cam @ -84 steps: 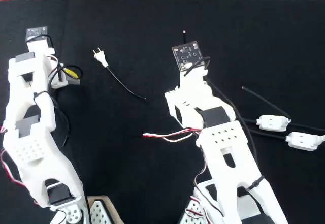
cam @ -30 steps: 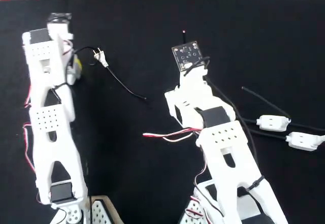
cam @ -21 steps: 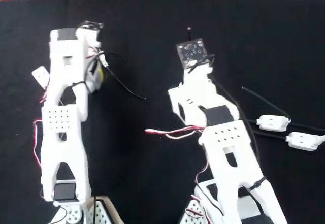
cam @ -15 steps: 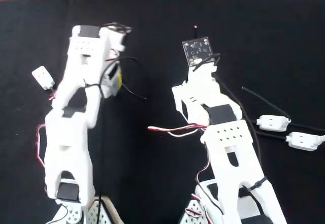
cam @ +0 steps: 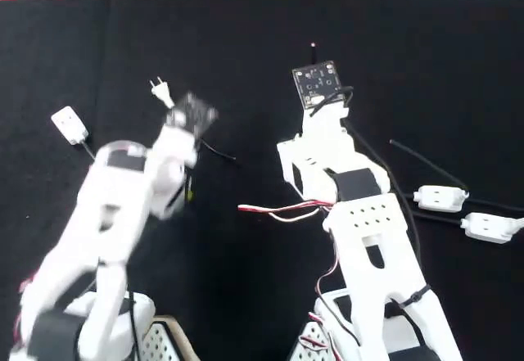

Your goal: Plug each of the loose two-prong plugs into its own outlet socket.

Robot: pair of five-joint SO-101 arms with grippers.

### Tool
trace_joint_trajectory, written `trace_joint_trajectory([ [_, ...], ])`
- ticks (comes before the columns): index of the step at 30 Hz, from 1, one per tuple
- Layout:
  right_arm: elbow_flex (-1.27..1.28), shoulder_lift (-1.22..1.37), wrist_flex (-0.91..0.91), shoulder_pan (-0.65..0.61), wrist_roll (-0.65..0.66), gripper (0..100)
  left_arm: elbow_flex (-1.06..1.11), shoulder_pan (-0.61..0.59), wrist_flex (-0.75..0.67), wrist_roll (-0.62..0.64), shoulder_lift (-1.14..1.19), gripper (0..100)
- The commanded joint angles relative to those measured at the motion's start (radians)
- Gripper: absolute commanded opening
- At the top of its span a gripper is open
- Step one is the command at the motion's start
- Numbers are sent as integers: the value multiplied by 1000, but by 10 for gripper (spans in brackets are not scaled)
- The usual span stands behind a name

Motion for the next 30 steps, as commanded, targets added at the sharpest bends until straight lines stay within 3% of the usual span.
trace_joint_trajectory([
  [1,-74,-53,28,12,-2,11,274,33,-95,-127,-281,30],
  [4,-56,-94,37,12,-5,11,397,105,-141,-181,-402,30],
  [10,-36,-142,40,14,-6,11,608,148,-473,-249,-534,29],
  [12,-36,-140,40,14,-6,11,621,148,-526,-249,-535,29],
  [17,-36,-140,40,12,-8,11,624,157,-535,-247,-535,47],
  [25,-19,-147,41,9,-8,11,651,148,-531,-72,-542,279],
  [30,-28,-148,75,8,-8,11,647,127,-528,-55,-545,304],
])
